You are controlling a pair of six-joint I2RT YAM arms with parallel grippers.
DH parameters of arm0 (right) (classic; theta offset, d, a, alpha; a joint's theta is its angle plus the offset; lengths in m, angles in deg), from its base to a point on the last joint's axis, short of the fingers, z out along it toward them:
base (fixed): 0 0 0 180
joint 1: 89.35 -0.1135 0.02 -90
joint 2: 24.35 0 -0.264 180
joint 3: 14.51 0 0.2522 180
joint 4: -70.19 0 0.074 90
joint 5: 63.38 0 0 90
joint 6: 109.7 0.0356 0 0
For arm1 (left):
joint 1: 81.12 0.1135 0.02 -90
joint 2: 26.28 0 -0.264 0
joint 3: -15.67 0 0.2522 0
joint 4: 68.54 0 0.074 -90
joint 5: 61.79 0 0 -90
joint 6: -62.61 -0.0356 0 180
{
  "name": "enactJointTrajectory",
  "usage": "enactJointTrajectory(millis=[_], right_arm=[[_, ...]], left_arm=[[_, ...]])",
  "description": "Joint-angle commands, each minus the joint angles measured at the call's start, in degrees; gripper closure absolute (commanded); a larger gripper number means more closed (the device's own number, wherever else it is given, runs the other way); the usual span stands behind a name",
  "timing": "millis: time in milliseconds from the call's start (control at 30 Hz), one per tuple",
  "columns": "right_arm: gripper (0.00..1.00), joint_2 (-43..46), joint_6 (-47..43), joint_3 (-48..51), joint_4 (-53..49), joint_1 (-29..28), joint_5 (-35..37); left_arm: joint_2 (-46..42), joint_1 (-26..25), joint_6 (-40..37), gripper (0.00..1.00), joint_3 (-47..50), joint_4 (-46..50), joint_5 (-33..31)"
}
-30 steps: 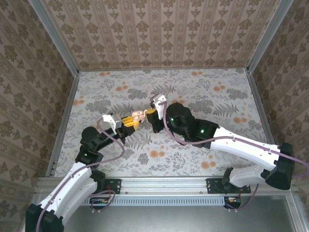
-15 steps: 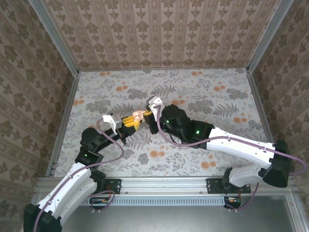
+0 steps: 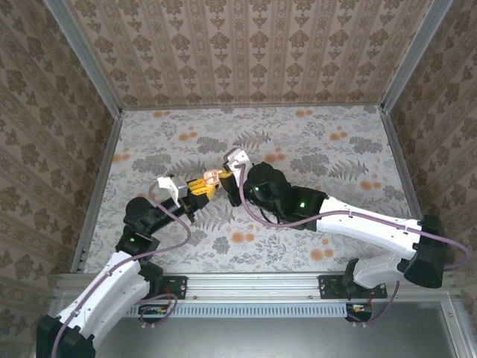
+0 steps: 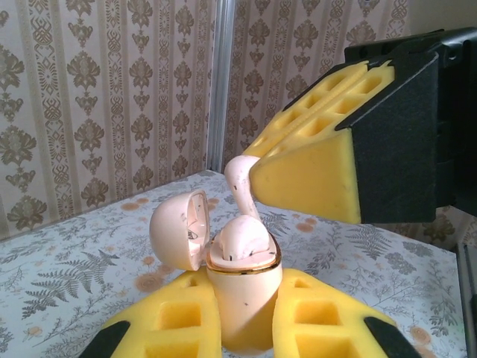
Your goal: Insert the wireless bluetooth earbuds into the charging case
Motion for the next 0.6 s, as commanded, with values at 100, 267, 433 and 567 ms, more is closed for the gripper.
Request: enactJointTrajectory(millis=[100, 267, 433, 567], right_arm=[[0.94, -1.1, 0.3, -0.5, -0.6, -0.6, 1.4], [0.94, -1.1, 0.8, -0.3, 0.0, -0.6, 0.9], [0.94, 0.2, 1.4, 1.7, 0.8, -0.6, -1.4], [0.93, 1.9, 1.7, 3.5, 1.3, -0.8, -2.7]], left_arm=[[-0.9, -0.4, 1.5, 1.0, -1.8, -3.9, -0.7], [-0.9, -0.4, 1.6, 1.0, -1.3, -5.3, -0.9], [-1.2, -0.4, 1.6, 1.0, -1.2, -5.4, -1.5], [-1.4, -0.4, 1.4, 1.0, -1.4, -5.1, -2.0]])
